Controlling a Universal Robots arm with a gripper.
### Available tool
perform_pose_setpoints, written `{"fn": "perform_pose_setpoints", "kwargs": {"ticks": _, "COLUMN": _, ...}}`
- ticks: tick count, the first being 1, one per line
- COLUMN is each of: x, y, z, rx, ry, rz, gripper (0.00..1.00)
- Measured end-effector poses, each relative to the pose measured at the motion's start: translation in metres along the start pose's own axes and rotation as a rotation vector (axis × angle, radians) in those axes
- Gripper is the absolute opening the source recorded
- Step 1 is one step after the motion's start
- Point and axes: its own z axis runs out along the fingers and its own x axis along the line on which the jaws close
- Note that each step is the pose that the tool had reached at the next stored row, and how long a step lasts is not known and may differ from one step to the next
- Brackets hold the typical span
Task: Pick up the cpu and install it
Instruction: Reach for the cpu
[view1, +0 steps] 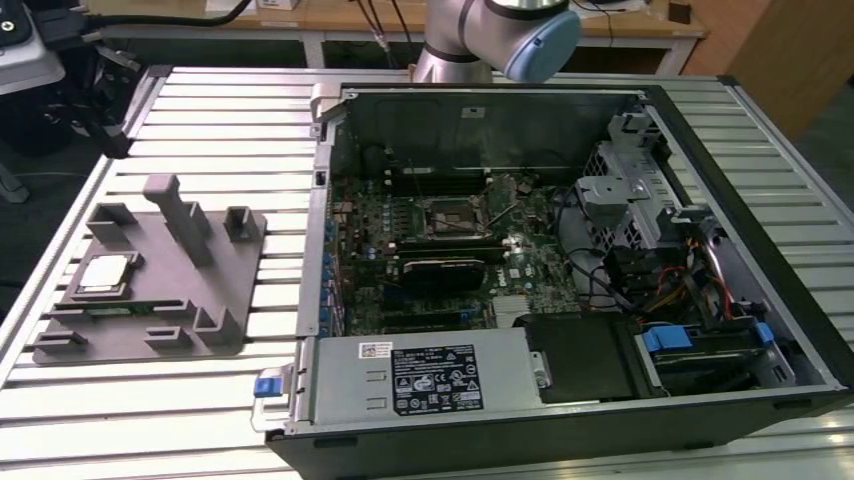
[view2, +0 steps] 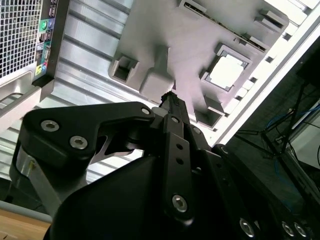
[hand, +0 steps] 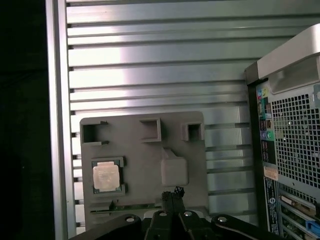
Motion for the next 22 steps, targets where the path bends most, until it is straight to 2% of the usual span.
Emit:
{"fn": "perform_pose_setpoints", "kwargs": {"ticks": 8, "x": 0.0081, "y": -0.0021, "z": 0.008, "rx": 0.0001, "ry": 0.0001, "rz": 0.0, "gripper": 0.11}}
{"fn": "perform_pose_setpoints", "kwargs": {"ticks": 22, "x": 0.0174, "y": -0.0046, "z": 0.0214, "rx": 0.0, "ry": 0.0, "rz": 0.0, "gripper": 0.11}}
